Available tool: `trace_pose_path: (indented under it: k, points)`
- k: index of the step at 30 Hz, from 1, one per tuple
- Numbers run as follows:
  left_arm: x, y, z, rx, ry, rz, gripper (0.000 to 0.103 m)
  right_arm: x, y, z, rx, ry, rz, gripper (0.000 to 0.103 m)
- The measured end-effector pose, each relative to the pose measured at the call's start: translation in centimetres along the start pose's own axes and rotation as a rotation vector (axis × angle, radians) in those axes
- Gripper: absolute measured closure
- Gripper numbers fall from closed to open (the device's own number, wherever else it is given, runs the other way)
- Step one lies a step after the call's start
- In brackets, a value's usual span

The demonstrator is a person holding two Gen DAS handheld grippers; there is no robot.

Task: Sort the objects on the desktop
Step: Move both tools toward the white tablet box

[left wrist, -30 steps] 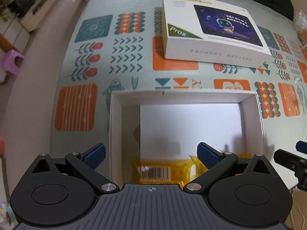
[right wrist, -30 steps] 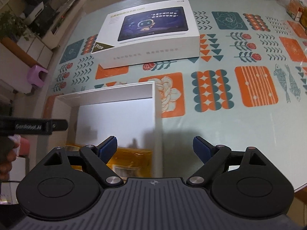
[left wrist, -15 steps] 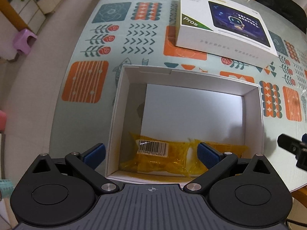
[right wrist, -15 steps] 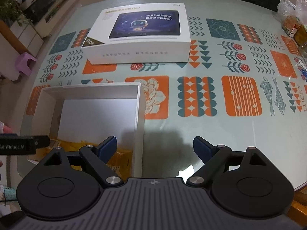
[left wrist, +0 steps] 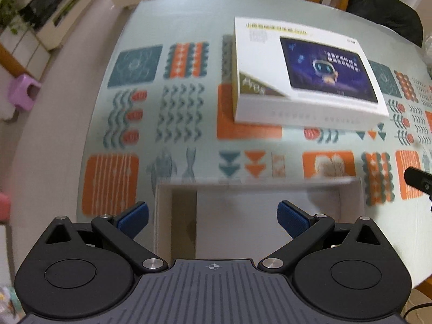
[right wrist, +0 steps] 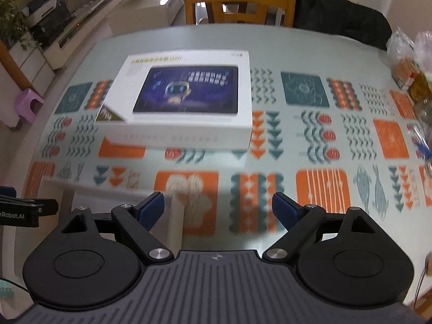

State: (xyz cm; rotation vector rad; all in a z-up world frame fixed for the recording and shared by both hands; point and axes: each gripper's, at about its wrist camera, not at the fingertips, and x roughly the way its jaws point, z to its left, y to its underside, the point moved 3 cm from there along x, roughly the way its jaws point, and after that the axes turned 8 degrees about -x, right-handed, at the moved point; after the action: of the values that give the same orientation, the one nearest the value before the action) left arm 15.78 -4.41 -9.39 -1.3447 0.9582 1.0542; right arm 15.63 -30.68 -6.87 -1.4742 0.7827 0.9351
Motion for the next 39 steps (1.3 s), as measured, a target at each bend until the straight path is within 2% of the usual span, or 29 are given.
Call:
trace_pose_path:
  k: [4, 9, 14, 18, 24, 31, 39]
  points:
    - [1.1, -3.2, -0.4, 0.027, 0.021, -0.002, 0.000, 2.5, -2.6, -1.3, -0.015, -0.048, -0.018, 0.000]
    - [3.2, -7.8, -0.4, 0.024, 0.077, 0.021, 0.000, 5.6, -6.4, -3.5, 0.050, -0.119, -0.028, 0.000]
    - [6.6, -11.9, -0.6, 0.012, 0.107, 0.028, 0.000, 9.9, -10.0, -4.5, 0.038, -0.126, -0.023, 0.000]
    - [9.3, -13.9, -1.3, 0.028, 0.134, 0.059, 0.000, 12.8, -11.5, -4.8, 0.090, -0.149, -0.020, 0.000]
    - [11.2, -15.3, -2.8, 0.071, 0.200, 0.073, 0.000, 16.0, -12.1, -5.0, 0.139, -0.160, 0.022, 0.000]
    - [12.1, -15.0, -3.9, 0.105, 0.290, 0.118, 0.000, 16.6, -12.7, -3.5, 0.130, -0.168, 0.031, 0.000]
    - [11.2, -12.9, -1.4, 0.095, 0.226, 0.086, 0.000, 16.6, -13.0, 0.5, 0.044, -0.176, 0.042, 0.000]
